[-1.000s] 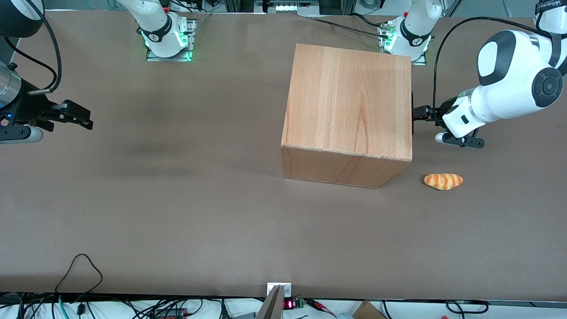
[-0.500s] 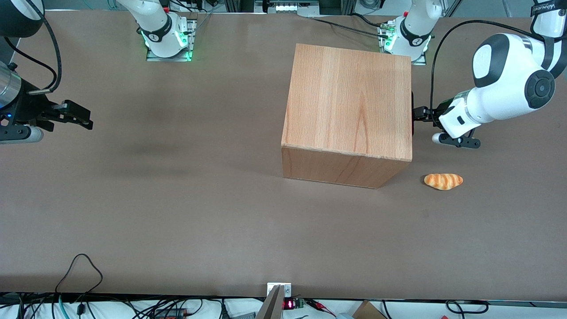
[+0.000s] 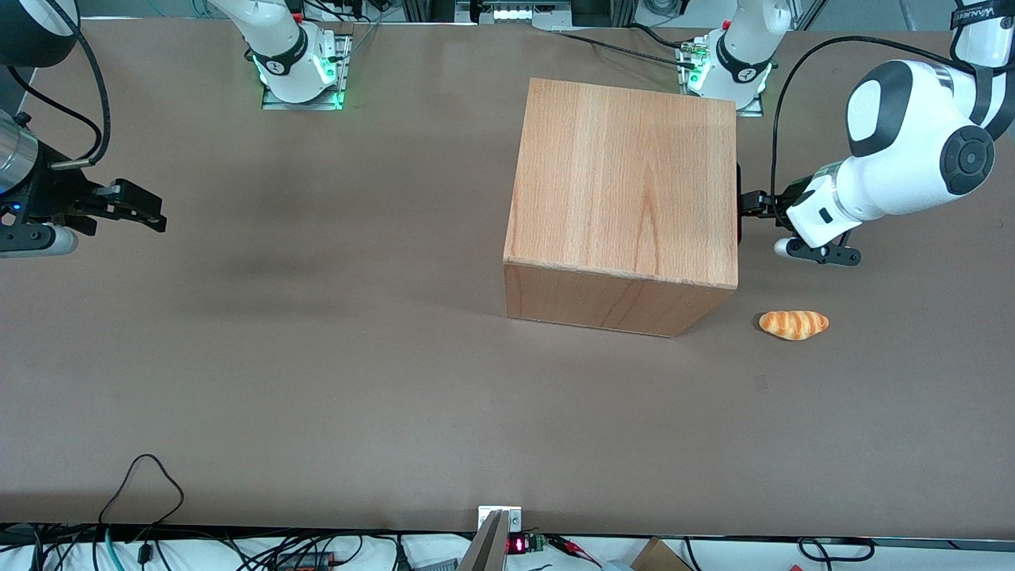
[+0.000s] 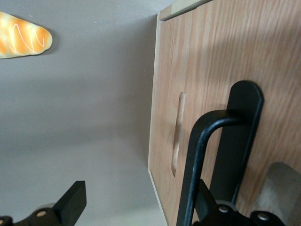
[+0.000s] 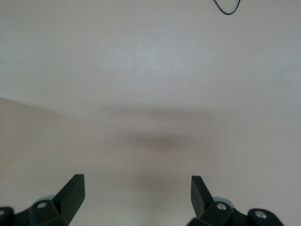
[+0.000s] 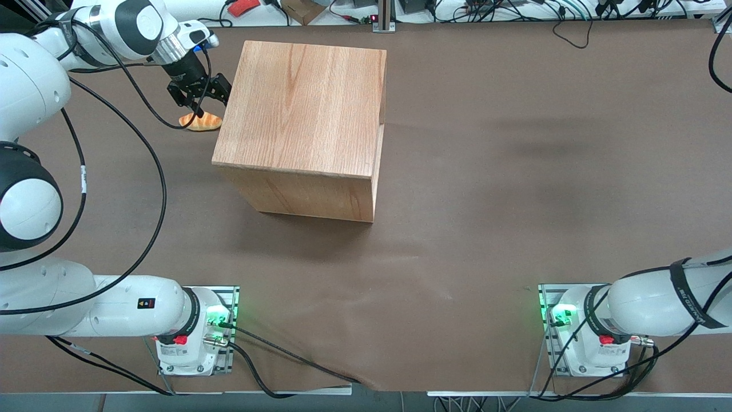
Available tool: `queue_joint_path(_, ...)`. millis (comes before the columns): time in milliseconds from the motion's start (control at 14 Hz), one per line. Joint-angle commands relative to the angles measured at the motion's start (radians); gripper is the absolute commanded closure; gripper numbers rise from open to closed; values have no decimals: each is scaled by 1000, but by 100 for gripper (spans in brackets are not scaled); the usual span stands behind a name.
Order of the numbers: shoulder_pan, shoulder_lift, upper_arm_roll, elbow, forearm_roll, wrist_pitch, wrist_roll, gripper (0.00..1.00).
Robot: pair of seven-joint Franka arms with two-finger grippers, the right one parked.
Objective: Open top drawer with left arm
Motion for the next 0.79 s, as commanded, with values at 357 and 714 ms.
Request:
queue_joint_path(357,43,-11,3,-12,40,13,45,0)
queue_joint_path(714,82,-8,3,-9,62,13,59,0)
